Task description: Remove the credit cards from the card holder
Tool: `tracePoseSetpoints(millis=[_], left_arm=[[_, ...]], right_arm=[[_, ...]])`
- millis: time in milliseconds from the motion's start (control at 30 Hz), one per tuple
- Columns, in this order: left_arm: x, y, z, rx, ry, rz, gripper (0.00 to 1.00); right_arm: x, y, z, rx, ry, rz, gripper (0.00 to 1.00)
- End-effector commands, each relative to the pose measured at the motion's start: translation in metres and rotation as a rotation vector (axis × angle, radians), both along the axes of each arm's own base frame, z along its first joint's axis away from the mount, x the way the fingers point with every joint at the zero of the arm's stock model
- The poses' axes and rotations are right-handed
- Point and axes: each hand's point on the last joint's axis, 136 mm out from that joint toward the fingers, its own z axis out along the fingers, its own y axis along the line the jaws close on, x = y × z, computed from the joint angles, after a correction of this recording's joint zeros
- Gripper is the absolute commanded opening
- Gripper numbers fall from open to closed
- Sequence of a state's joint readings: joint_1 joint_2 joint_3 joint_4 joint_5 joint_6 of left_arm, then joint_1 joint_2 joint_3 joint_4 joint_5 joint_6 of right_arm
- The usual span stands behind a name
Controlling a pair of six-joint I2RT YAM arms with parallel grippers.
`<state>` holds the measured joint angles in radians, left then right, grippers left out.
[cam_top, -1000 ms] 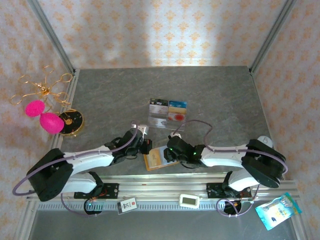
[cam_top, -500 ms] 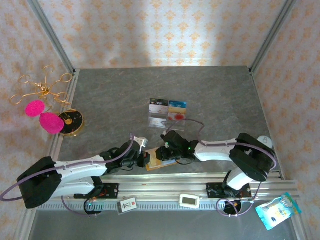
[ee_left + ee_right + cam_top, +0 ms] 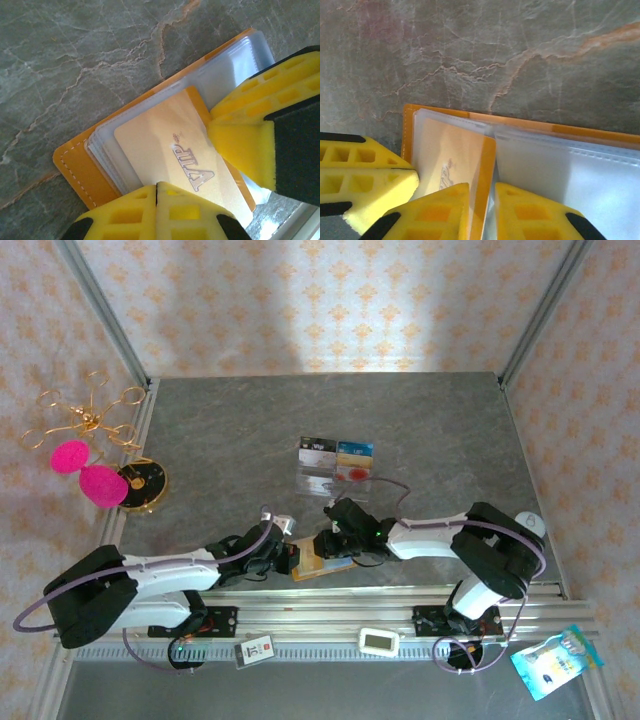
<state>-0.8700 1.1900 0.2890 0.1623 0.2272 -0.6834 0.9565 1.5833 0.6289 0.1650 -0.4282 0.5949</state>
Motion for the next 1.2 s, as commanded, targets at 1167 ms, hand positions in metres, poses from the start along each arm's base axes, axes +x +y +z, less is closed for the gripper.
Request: tracePoseSetpoints(millis=[1167], left_arm=[[0.012,-0.038,0.035,-0.086,-0.076,-0.076,0.0]], right_arm=[[-0.004,-0.033,0.004,0.036,-0.024,-0.129,0.0]])
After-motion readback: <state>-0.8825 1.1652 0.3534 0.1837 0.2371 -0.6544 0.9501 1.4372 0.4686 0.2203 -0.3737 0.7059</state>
